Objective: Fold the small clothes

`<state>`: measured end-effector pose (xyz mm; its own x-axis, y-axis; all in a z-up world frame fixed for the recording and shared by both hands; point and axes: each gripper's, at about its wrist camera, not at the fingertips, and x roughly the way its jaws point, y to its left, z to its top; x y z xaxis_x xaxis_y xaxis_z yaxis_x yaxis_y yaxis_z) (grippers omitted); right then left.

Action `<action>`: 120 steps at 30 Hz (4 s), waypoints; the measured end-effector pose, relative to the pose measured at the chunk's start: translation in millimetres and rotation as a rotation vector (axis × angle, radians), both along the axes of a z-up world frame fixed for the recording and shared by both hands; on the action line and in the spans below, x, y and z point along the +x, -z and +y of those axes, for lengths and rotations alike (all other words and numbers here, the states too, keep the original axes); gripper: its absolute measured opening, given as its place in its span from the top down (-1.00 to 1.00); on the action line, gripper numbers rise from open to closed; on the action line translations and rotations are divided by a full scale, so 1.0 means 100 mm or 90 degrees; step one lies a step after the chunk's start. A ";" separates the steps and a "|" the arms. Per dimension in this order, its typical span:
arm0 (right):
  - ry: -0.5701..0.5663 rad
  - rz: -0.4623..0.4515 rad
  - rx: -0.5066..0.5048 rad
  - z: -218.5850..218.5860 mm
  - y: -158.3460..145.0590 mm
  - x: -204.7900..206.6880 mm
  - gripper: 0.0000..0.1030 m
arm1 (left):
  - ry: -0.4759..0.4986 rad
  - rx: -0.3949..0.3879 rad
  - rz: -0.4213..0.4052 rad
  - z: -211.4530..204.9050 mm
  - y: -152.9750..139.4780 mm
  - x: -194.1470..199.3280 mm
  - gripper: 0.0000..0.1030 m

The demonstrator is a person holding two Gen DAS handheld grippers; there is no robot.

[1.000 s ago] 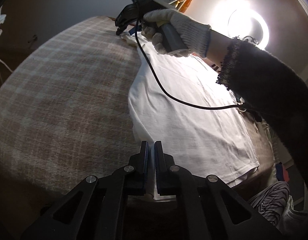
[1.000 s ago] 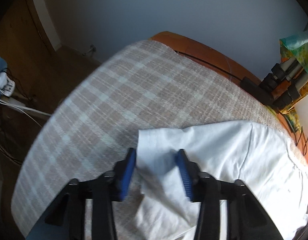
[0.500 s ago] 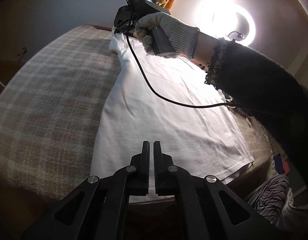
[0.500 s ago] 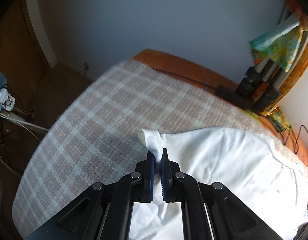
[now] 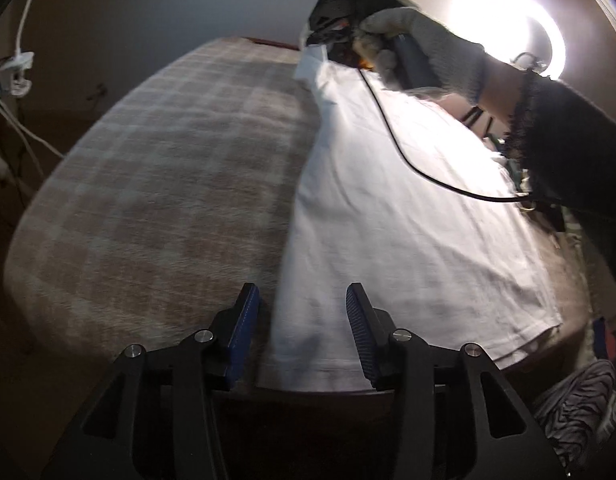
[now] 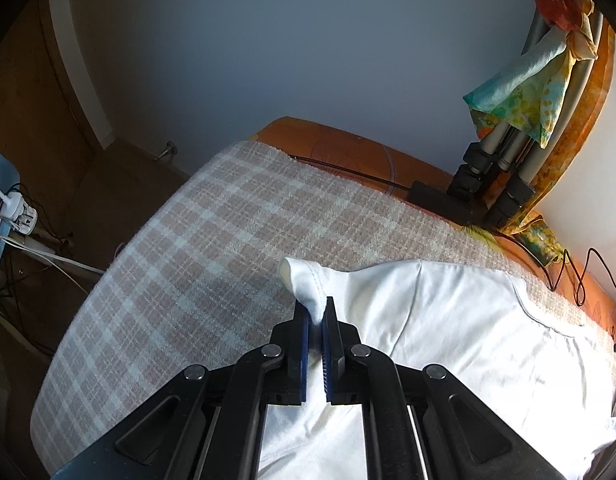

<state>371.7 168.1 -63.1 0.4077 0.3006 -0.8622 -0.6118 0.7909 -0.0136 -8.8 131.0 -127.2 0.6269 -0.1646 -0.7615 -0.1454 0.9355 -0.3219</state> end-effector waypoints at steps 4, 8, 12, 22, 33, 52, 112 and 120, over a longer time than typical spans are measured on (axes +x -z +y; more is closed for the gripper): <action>0.005 0.004 0.006 -0.01 0.00 0.03 0.95 | 0.039 -0.012 -0.019 -0.06 0.02 -0.01 0.97; 0.004 -0.001 0.026 -0.09 -0.03 0.06 0.95 | 0.056 -0.039 -0.049 -0.12 -0.14 -0.01 0.97; 0.015 -0.006 0.033 -0.22 -0.09 0.09 0.95 | 0.080 -0.052 -0.084 -0.22 -0.32 0.00 0.97; 0.076 -0.018 0.057 -0.88 -0.25 0.19 0.95 | 0.140 -0.068 -0.100 -0.58 -0.42 0.15 0.97; 0.164 -0.007 0.044 -1.85 0.01 0.40 0.95 | 0.253 -0.037 -0.052 -1.28 -0.23 0.31 0.97; 0.201 -0.028 -0.051 -2.24 0.17 0.42 0.27 | 0.366 -0.017 -0.037 -1.69 -0.20 0.17 0.74; 0.217 0.083 0.340 -5.43 -0.36 -0.25 0.13 | 0.459 0.138 -0.045 -3.81 -0.06 0.52 0.09; 0.219 0.115 0.306 -5.10 -0.22 0.17 0.15 | 0.463 0.082 -0.057 -3.67 -0.06 0.63 0.87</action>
<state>389.1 -342.2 -41.6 0.4109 0.5501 -0.7270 -0.2799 0.8351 0.4736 54.2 -236.0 -121.0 0.4542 -0.4745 -0.7540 0.5472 0.8165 -0.1841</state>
